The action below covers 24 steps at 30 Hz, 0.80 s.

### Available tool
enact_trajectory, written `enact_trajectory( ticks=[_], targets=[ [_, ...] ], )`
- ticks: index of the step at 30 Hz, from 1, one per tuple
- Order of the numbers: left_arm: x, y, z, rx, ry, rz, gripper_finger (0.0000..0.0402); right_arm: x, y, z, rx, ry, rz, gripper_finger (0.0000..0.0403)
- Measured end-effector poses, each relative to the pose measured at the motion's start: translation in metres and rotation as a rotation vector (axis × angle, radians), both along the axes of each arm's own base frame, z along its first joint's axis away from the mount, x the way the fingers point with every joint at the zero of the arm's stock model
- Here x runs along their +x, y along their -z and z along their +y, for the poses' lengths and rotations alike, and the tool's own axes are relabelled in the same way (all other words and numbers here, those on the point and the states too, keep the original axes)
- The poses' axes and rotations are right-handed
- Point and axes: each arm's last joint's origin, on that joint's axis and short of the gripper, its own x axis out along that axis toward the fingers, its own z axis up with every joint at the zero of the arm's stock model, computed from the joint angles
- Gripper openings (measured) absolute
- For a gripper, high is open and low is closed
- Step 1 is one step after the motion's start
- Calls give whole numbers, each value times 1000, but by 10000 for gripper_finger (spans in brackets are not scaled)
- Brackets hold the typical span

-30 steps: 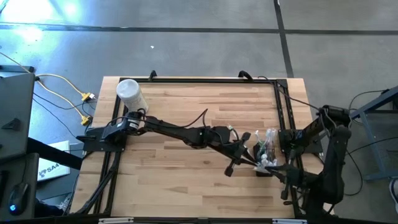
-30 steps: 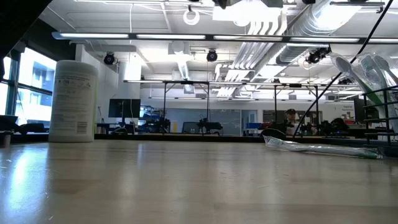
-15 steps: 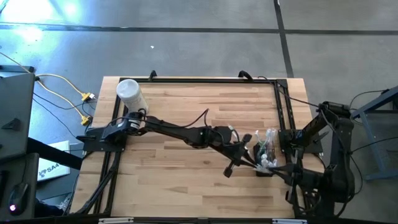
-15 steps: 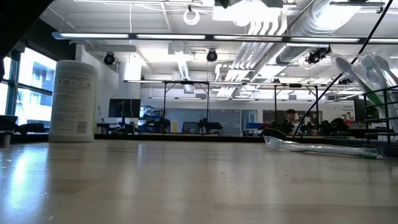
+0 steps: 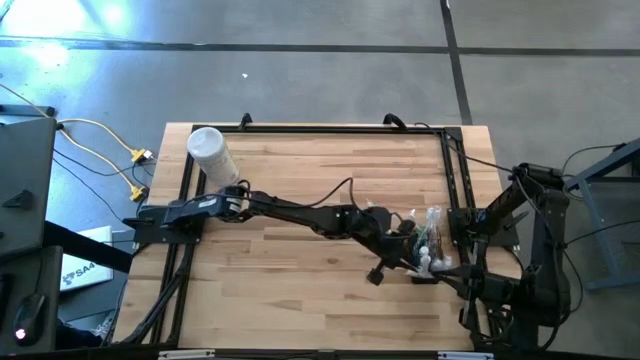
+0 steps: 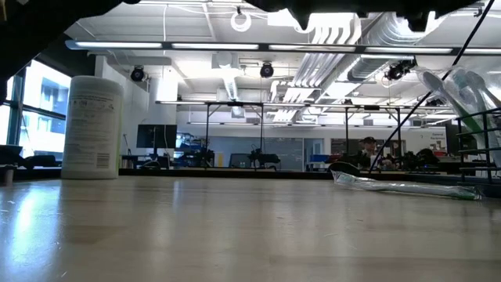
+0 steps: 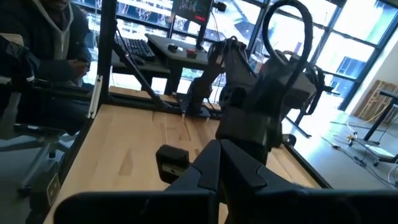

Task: Pick & Place toothbrushing station
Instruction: Put the blue toothbrush into the black mesh organizer, then put the green toothbrush into the black mesh organizer

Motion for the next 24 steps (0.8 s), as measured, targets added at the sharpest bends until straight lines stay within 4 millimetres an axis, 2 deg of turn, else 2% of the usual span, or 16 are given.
enact_trajectory(
  ticks=[9,13,17,24],
  targets=[
    [0,-6,0,-2,2,20,28,0,1,2,31,2,18,3],
    [1,-6,0,-1,1,18,50,1,1,3,47,3,20,3],
    [1,-6,0,2,-19,22,87,1,1,3,53,2,18,3],
    [1,-9,0,-22,-25,-4,179,4,1,2,54,17,26,3]
  ],
)
